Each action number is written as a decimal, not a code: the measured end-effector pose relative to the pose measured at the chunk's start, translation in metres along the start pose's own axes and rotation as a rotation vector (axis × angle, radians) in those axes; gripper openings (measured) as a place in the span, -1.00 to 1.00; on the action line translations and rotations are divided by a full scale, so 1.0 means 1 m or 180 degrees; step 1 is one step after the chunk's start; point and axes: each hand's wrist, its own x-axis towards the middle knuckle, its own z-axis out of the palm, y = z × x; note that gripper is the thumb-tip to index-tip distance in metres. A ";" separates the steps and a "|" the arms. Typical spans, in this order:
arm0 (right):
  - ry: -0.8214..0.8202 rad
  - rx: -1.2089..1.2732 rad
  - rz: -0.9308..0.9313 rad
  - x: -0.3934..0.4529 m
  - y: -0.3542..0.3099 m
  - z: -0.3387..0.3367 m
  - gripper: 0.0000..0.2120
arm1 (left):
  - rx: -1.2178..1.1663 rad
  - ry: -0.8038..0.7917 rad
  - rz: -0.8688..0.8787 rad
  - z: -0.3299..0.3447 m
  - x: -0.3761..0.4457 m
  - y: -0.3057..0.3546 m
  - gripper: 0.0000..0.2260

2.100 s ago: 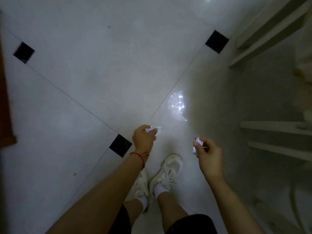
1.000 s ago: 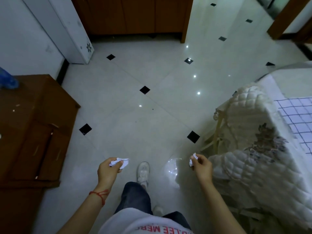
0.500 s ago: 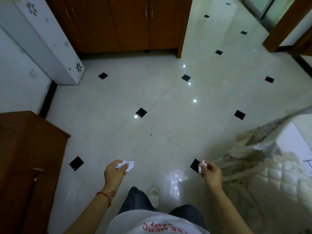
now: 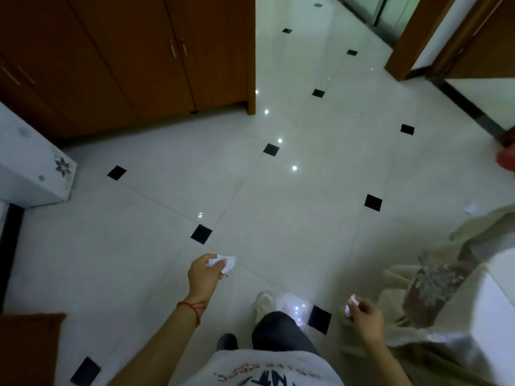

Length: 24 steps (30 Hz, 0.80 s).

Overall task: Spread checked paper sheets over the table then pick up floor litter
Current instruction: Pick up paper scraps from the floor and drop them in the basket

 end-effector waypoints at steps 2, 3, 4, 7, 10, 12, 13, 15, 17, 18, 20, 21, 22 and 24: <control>0.0066 -0.0013 -0.0014 0.030 -0.030 0.005 -0.69 | 0.0028 0.0037 -0.0016 0.007 0.029 0.026 -0.81; 0.0087 0.0016 -0.0049 0.044 -0.050 0.008 -0.66 | 0.0050 0.0031 -0.0010 0.011 0.044 0.040 -0.85; 0.0102 0.0076 -0.0080 0.058 -0.071 0.011 -0.64 | 0.0087 0.0002 0.0004 0.014 0.058 0.054 -0.90; 0.0168 0.0268 -0.0181 0.099 -0.129 0.021 -0.67 | 0.0159 -0.0013 0.0065 0.022 0.099 0.090 -0.90; 0.0239 0.0386 -0.0234 0.144 -0.175 0.030 -0.71 | 0.0138 -0.0039 0.0062 0.031 0.147 0.115 -0.89; 0.0343 0.0499 -0.0231 0.177 -0.201 0.037 -0.70 | 0.0207 -0.0117 0.0124 0.040 0.187 0.135 -0.92; 0.0408 0.0556 -0.0192 0.194 -0.212 0.039 -0.70 | 0.0235 -0.0158 0.0138 0.045 0.209 0.146 -0.95; 0.0550 0.0684 -0.0050 0.223 -0.233 0.044 -0.71 | 0.0260 -0.0260 0.0128 0.055 0.251 0.173 -0.97; 0.0690 0.0765 0.0079 0.248 -0.252 0.044 -0.71 | 0.0318 -0.0357 0.0151 0.068 0.290 0.207 -0.96; 0.0738 0.0794 0.0141 0.259 -0.262 0.044 -0.73 | 0.0365 -0.0416 0.0169 0.076 0.309 0.226 -0.94; 0.0833 0.0900 0.0273 0.276 -0.281 0.042 -0.78 | 0.0443 -0.0583 0.0301 0.096 0.343 0.267 -0.85; 0.0881 0.0961 0.0322 0.285 -0.290 0.039 -0.80 | 0.0482 -0.0701 0.0399 0.110 0.359 0.289 -0.83; 0.0938 0.1010 0.0357 0.293 -0.299 0.037 -0.80 | 0.0538 -0.0826 0.0475 0.125 0.374 0.310 -0.84; 0.1099 0.1098 0.0457 0.306 -0.311 0.030 -0.80 | 0.0641 -0.1047 0.0619 0.162 0.399 0.352 -0.87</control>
